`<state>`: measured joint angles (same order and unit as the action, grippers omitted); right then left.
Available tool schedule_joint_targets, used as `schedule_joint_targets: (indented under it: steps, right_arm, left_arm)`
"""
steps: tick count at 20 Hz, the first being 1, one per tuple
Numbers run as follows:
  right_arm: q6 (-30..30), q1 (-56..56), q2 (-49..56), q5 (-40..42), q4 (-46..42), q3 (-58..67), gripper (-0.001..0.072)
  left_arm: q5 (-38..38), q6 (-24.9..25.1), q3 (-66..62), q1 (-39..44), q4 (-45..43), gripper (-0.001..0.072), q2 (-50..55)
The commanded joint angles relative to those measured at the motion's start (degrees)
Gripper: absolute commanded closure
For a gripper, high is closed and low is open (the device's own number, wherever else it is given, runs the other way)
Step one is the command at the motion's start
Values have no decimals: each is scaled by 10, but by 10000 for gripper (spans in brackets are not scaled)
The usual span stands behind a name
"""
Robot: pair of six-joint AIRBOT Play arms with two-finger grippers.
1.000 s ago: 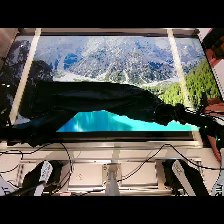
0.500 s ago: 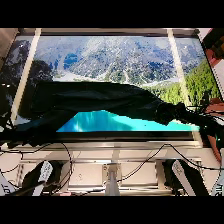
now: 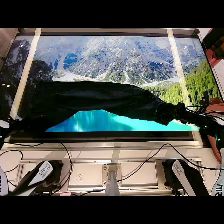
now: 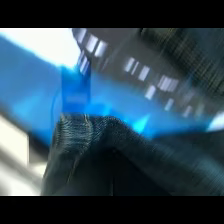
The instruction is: Fold the clothes and pants, and hang the long-sleeved shirts on hangers.
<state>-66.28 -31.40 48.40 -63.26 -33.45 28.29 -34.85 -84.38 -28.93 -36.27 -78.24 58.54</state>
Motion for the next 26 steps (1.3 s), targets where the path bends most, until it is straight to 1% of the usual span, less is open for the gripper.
schedule_joint_targets:
  steps: [1,3,4,6,7,9,11,12,13,14,15,16,17,18,19,23,24,25,26]
  right_arm:
    - [0,0,0,8,1,0,659]
    - [0,0,0,17,5,0,659]
    - [0,0,0,20,6,0,659]
    - [-1,0,0,29,6,0,659]
    - [-1,0,0,31,6,0,659]
    - [0,0,0,31,6,0,659]
    - [0,0,0,35,4,0,659]
    - [0,0,0,40,3,0,659]
    - [0,0,0,47,3,0,659]
    - [0,0,0,56,2,0,659]
    - [0,0,0,66,2,0,659]
    - [0,0,0,75,0,0,659]
    - [0,0,0,83,-1,0,659]
    - [0,0,0,87,-5,0,659]
    - [0,0,0,89,-13,0,659]
    - [0,0,0,88,-47,0,659]
    - [0,0,0,89,-48,0,659]
    - [0,0,0,89,-47,0,659]
    - [0,0,0,89,-48,0,659]
  left_arm:
    - [143,-3,-4,43,20,685,14]
    - [191,-3,-14,65,20,685,15]
    - [196,-6,-23,66,21,686,17]
    - [183,-33,-39,55,20,685,30]
    - [150,-42,-48,45,20,684,31]
    - [44,-42,-68,18,-7,684,22]
    - [-55,-41,-84,-31,-39,684,13]
    - [-107,-33,-87,-62,-43,684,10]
    - [-147,-14,-85,-91,-42,684,10]
    - [-176,29,-78,-121,-42,685,13]
    - [-199,93,-68,-144,-41,685,16]
    - [-246,167,-59,-168,-41,685,19]
    - [-299,225,-52,-193,-41,685,23]
    - [-331,250,-47,-214,-43,685,28]
    - [-350,265,-43,-236,-42,685,31]
    - [-369,278,-41,-286,-53,682,31]
    - [-370,279,-41,-292,-57,635,31]
    - [-367,279,-41,-294,-57,515,31]
    - [-363,279,-41,-293,-51,465,31]
